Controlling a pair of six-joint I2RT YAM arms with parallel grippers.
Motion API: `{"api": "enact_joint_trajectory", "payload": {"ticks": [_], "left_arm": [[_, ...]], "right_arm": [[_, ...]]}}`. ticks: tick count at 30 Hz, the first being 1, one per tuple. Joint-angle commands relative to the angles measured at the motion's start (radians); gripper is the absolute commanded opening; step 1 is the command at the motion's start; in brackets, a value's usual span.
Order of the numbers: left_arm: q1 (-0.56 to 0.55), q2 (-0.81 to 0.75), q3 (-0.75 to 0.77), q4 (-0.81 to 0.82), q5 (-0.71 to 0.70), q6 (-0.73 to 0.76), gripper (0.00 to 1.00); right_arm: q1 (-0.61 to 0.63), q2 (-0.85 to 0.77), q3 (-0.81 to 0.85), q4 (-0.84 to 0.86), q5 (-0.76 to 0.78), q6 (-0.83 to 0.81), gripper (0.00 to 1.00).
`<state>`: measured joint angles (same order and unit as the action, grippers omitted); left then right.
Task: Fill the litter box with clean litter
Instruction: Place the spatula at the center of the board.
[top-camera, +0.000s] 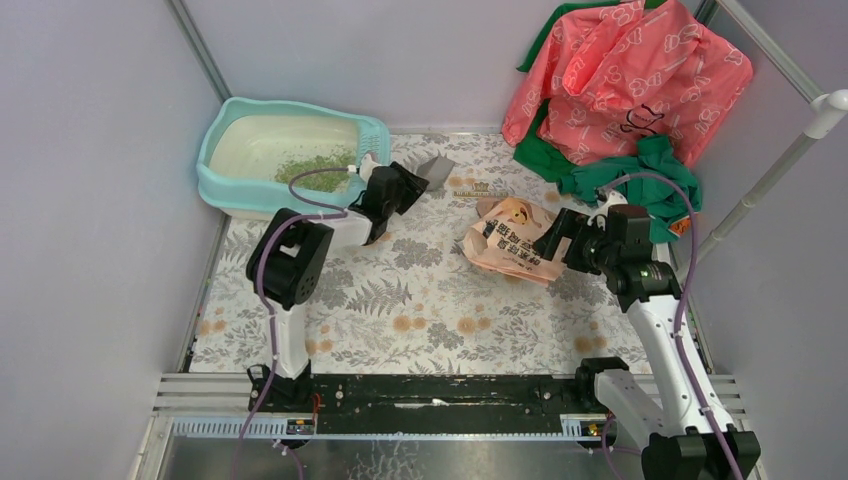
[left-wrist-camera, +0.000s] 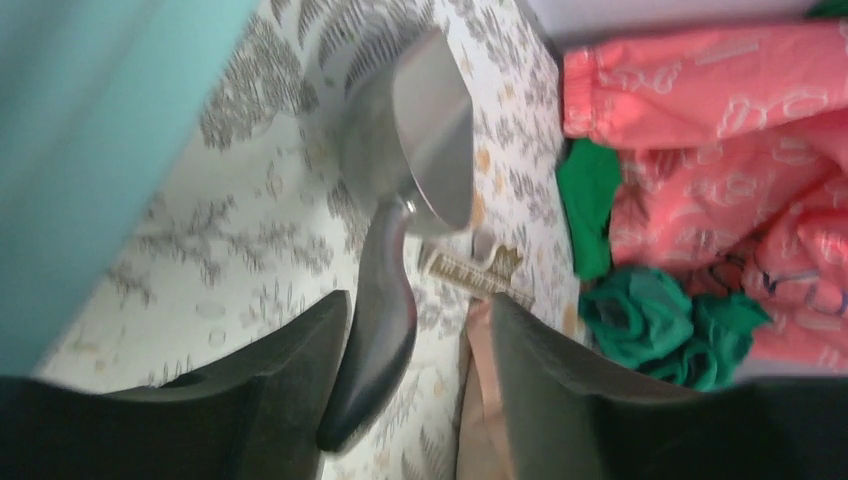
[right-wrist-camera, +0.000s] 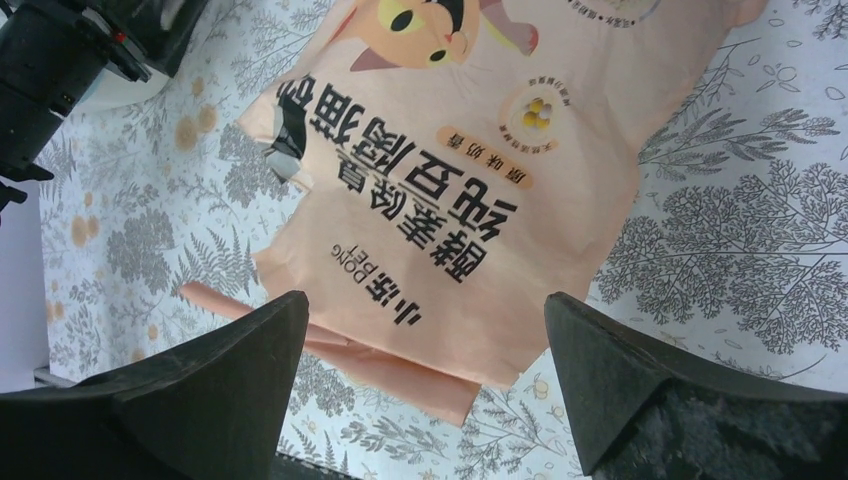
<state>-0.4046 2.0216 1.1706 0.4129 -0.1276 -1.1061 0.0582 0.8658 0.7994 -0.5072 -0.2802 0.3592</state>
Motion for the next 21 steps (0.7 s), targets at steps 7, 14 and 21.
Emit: {"api": "enact_joint_trajectory", "payload": {"ticks": [7,14,21], "left_arm": [[-0.06,-0.378,-0.205,0.078,0.143,0.073,0.85],[-0.197,-0.641,-0.234,-0.272,0.194,0.173,0.99],[-0.282,-0.907,-0.436,-0.386,0.143,0.116,0.99]], "right_arm": [[0.088,-0.057,0.183,-0.126,0.035,-0.03,0.95],[0.169,-0.031,0.208,-0.216,0.059,-0.11,0.93],[0.246,0.006,0.223,-0.278,0.145,-0.124,0.92]]}}
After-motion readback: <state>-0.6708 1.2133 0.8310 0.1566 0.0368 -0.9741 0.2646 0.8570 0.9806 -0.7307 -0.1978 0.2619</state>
